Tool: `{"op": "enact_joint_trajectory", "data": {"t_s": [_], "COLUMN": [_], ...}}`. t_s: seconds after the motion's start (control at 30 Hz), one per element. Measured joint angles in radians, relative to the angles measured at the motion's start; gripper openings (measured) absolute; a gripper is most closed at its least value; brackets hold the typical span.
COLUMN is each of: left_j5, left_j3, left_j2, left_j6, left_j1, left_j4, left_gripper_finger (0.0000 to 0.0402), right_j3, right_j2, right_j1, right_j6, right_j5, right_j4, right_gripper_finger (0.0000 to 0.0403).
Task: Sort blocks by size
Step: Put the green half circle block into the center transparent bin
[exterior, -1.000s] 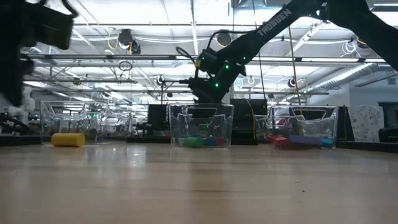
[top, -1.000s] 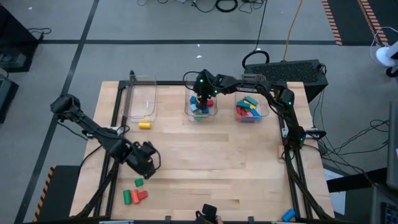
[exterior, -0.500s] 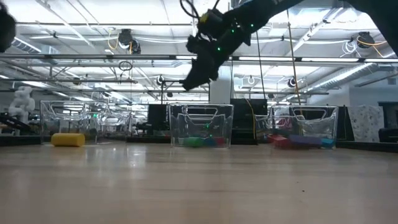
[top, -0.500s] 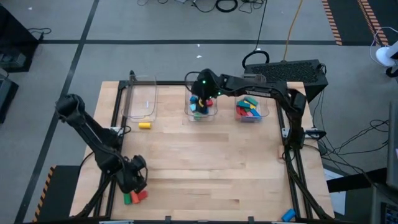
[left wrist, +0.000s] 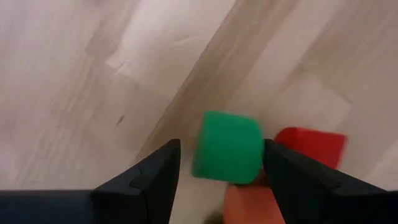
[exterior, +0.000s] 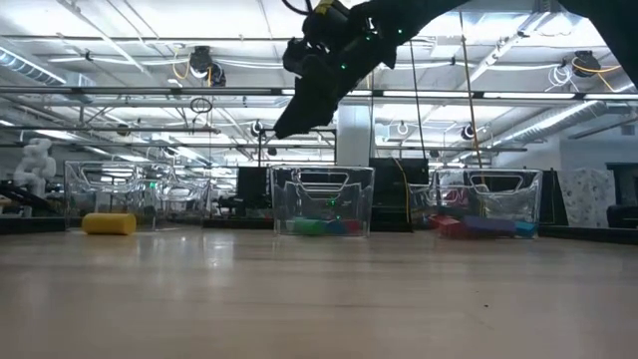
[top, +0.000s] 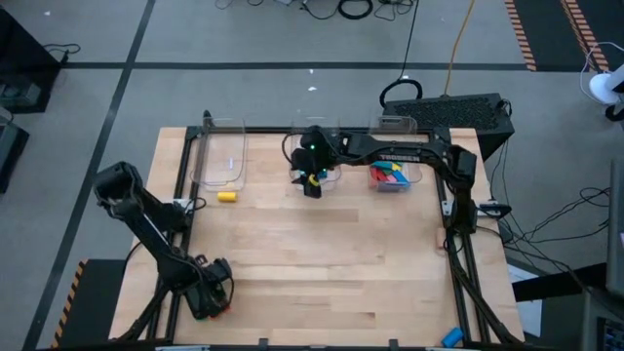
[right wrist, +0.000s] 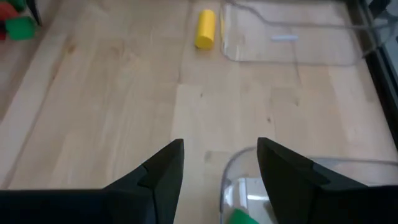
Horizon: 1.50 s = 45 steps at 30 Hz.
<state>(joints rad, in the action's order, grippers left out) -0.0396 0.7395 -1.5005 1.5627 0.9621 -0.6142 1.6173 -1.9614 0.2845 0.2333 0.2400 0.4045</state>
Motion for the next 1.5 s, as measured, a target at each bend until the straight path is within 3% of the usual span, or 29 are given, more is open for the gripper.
{"op": "enact_joint_trajectory", "data": {"t_s": [0.27, 0.5, 0.77, 0.93, 1.27, 1.5], "left_j5": [0.025, -0.010, -0.187, -0.282, -0.401, -0.420], "left_j3": [0.006, 0.003, -0.001, -0.004, -0.003, -0.003], "left_j2": [-0.046, -0.048, -0.042, -0.008, 0.015, 0.016], "left_j6": [-0.043, -0.055, -0.060, -0.084, -0.284, -0.486], "left_j1": [0.003, 0.004, 0.001, -0.020, -0.163, -0.287], "left_j4": [-0.022, -0.033, -0.039, -0.069, -0.063, 0.070], "left_gripper_finger": [0.0214, 0.0137, 0.0137, 0.0137, 0.0137, 0.0137], "right_j3": [0.000, 0.000, 0.000, -0.001, -0.001, -0.056], "right_j2": [0.000, 0.000, 0.004, 0.040, 0.113, 0.139], "right_j1": [-0.001, -0.017, -0.059, -0.093, -0.157, -0.180], "right_j6": [-0.013, -0.016, -0.005, 0.024, 0.138, 0.180], "right_j5": [-0.002, -0.007, -0.015, -0.107, -0.108, -0.102], "right_j4": [-0.011, 0.017, 0.125, 0.151, 0.349, 0.435], "right_gripper_finger": [0.0187, 0.0187, 0.0187, 0.0187, 0.0187, 0.0187]}}
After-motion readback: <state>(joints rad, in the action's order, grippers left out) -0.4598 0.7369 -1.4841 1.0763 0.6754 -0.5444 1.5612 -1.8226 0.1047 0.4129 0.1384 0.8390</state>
